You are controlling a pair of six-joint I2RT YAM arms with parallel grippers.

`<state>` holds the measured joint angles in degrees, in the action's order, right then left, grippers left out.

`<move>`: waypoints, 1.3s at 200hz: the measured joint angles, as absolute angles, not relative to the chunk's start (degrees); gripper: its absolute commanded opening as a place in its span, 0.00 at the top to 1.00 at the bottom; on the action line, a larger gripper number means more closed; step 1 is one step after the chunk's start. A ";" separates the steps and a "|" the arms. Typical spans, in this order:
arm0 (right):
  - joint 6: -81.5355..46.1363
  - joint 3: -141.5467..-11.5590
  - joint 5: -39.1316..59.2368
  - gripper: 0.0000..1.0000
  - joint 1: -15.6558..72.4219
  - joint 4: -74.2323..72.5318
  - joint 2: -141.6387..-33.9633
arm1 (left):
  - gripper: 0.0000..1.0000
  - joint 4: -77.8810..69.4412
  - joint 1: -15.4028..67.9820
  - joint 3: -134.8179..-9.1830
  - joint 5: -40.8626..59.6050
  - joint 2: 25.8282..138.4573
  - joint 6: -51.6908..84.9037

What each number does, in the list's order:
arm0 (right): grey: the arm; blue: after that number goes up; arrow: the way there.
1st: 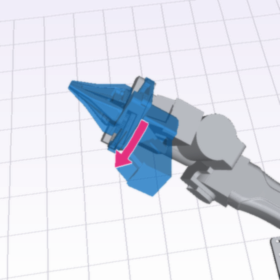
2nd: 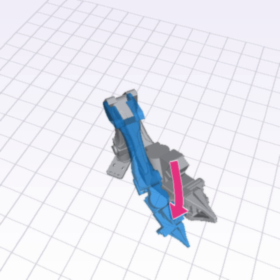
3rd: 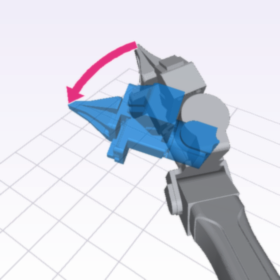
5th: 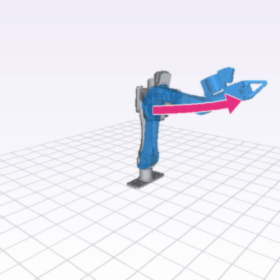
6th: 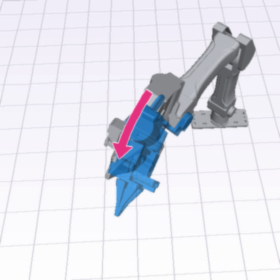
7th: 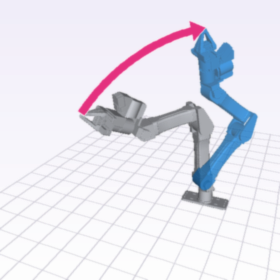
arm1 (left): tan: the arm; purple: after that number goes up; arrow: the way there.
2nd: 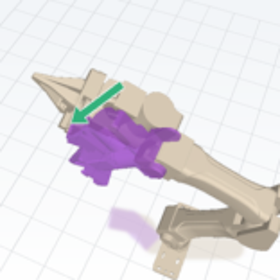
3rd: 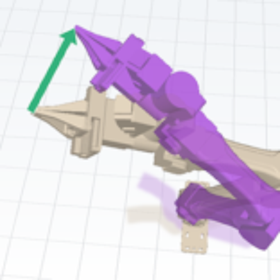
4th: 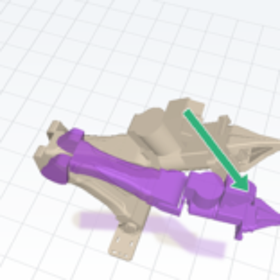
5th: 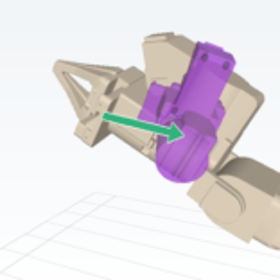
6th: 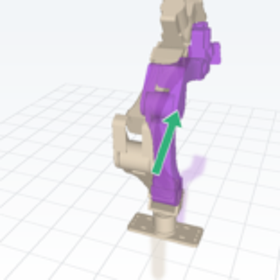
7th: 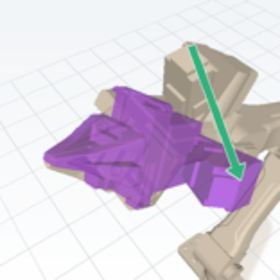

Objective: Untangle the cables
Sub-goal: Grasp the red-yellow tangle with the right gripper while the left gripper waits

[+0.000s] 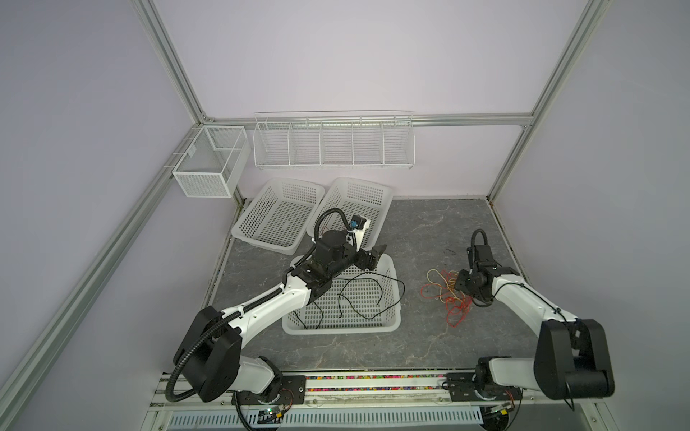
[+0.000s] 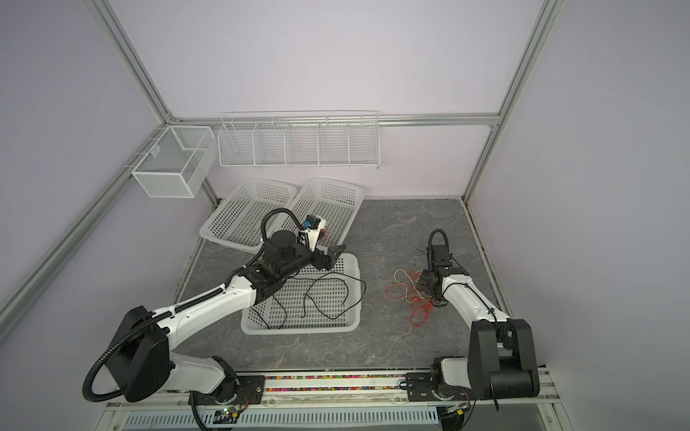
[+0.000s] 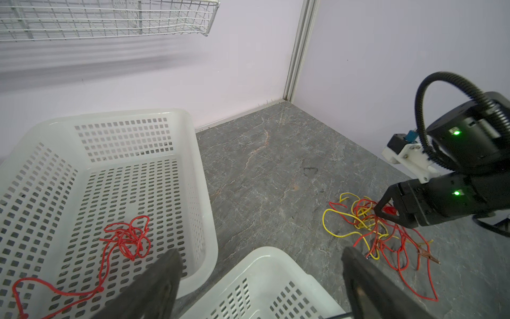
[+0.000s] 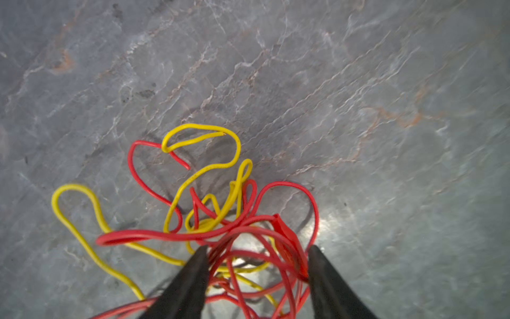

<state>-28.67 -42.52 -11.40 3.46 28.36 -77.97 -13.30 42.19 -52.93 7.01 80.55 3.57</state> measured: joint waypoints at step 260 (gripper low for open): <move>-17.12 -51.37 -7.46 0.31 7.84 23.77 -85.25 | 0.09 -13.37 43.90 -56.69 9.50 84.58 3.86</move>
<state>-17.12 -51.37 -7.46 7.84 23.77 -85.25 -13.37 43.90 -56.69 9.50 84.58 3.86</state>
